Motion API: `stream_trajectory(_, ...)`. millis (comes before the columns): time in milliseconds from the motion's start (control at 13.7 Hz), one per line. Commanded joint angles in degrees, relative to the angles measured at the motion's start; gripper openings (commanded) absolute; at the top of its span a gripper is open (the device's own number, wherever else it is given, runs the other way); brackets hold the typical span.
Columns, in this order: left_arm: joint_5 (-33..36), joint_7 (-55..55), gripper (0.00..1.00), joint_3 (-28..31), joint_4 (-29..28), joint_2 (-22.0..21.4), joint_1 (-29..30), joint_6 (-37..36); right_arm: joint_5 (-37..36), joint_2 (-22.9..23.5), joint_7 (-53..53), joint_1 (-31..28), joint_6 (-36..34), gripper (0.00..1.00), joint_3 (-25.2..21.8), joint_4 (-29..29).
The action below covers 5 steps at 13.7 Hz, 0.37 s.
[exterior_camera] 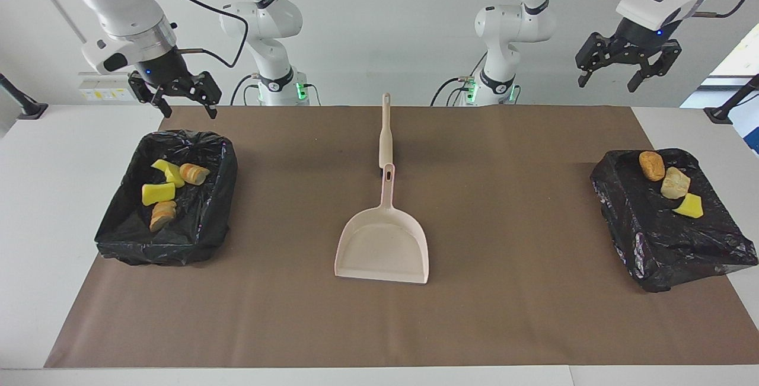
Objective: Sweep and dump trash in bin
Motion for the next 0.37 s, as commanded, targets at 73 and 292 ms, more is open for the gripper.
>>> stream_trajectory(73, 0.1, 0.1, 1.00, 0.3, -2.4, -1.3, 0.8, 2.0, 0.0, -0.3, 0.9, 0.1, -0.8, 1.00, 0.0, 0.3)
stream_trajectory(292, 1.2, -0.5, 1.00, 0.5, -2.4, -1.3, 0.8, 2.1, 0.0, -0.3, 0.9, 0.1, -0.8, 1.00, 0.0, 0.3)
